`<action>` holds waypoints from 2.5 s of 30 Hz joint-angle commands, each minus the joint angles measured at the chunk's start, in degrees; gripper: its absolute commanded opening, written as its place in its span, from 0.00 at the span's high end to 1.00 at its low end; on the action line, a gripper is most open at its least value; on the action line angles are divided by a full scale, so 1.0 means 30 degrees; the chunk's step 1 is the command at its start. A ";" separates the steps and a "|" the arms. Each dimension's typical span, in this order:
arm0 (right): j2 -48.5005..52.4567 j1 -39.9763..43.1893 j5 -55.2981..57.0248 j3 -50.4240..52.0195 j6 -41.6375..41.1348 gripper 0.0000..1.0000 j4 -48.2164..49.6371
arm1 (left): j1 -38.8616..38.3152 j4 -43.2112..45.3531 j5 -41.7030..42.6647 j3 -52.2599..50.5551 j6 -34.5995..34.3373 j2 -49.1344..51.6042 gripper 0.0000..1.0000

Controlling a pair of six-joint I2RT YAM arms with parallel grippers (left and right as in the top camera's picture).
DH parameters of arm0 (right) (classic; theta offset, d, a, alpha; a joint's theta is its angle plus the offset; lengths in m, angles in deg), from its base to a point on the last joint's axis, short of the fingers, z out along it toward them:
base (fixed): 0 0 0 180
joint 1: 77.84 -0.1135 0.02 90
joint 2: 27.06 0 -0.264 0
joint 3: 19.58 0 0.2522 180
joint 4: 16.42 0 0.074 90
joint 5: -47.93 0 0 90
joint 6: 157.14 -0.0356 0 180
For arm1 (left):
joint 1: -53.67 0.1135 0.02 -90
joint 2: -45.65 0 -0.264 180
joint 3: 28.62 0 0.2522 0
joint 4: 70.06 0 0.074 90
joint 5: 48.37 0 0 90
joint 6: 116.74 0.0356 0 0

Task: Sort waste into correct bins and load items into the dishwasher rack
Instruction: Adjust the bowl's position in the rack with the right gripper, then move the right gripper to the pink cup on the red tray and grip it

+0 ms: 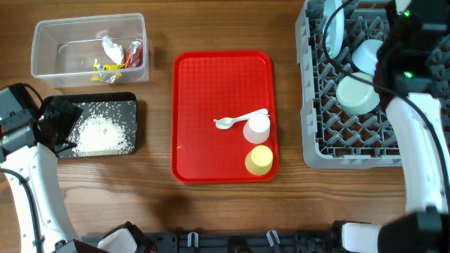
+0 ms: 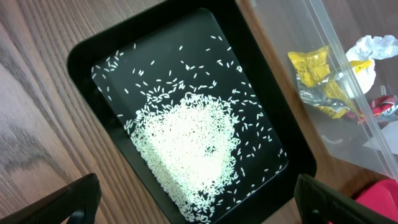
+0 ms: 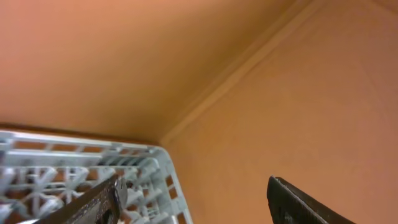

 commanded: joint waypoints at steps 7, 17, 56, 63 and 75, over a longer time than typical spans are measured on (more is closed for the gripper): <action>-0.3082 -0.0051 -1.3070 0.0051 -0.6258 0.00 -0.5559 | 0.0044 -0.0189 0.0160 0.0117 -0.0189 0.0131 0.00; -0.3541 -0.0051 -1.8462 0.0051 -1.0703 0.00 -0.8714 | 0.0044 -0.0175 0.0153 0.0117 -0.0182 0.0131 0.00; -0.3468 -0.3475 -1.9526 0.0051 -1.4571 0.15 -1.6079 | 0.0044 0.0117 0.1851 0.0117 0.0036 0.2667 0.00; -0.2200 -0.9865 -1.2480 0.0051 -1.6130 0.11 -1.6021 | 0.0044 0.0415 0.1800 0.0117 0.0248 0.2667 0.00; 0.3366 -1.1693 -1.1584 0.0051 -1.7311 0.15 -1.8003 | 0.0044 0.0495 0.1647 0.0117 0.1290 0.2667 0.00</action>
